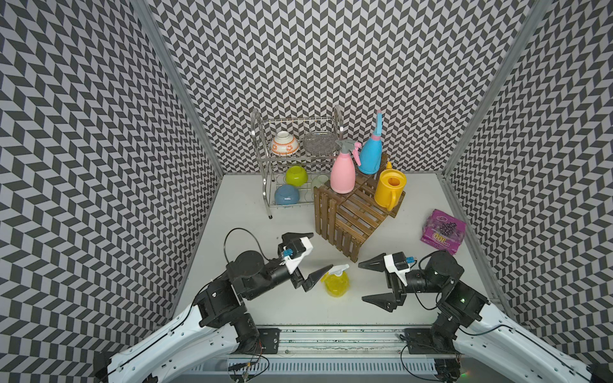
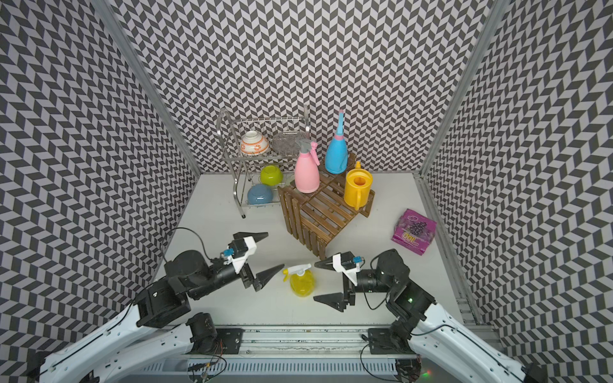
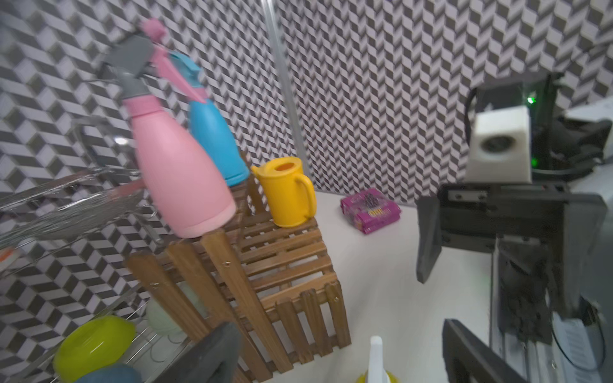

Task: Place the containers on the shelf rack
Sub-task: 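Place the container at the center of the board, then pick up a container from the center of the board.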

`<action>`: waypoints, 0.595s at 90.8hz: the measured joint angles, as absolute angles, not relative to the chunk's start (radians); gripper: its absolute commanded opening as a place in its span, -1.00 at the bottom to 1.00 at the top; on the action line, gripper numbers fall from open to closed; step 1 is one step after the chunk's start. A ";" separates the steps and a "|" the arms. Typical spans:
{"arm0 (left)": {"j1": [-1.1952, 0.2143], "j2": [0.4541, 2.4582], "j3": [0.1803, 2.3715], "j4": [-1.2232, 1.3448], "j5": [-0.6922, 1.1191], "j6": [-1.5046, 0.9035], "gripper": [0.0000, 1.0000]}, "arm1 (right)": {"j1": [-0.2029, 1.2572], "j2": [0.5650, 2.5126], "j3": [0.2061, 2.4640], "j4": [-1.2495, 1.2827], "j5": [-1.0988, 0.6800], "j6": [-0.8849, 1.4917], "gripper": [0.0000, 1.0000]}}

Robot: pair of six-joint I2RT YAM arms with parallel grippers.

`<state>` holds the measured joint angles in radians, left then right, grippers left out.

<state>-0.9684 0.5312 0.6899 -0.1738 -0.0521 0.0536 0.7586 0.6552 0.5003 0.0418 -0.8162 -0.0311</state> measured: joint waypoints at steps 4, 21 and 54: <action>-0.968 0.471 0.642 -0.139 -0.130 -0.041 1.00 | 0.765 0.690 0.543 0.012 -0.815 -0.072 0.74; -0.961 0.268 0.510 -0.130 -0.417 -0.413 1.00 | 0.804 0.854 0.685 -0.124 -0.758 -0.221 0.67; -0.961 0.204 0.462 -0.279 -0.552 -0.755 1.00 | 0.824 1.082 0.801 -0.289 -0.633 -0.377 0.39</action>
<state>-0.9611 0.2039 0.4618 -0.2794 -0.5522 -0.7547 0.8238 1.0821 0.8009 -0.2890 -0.6334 -0.3767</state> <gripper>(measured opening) 0.999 0.730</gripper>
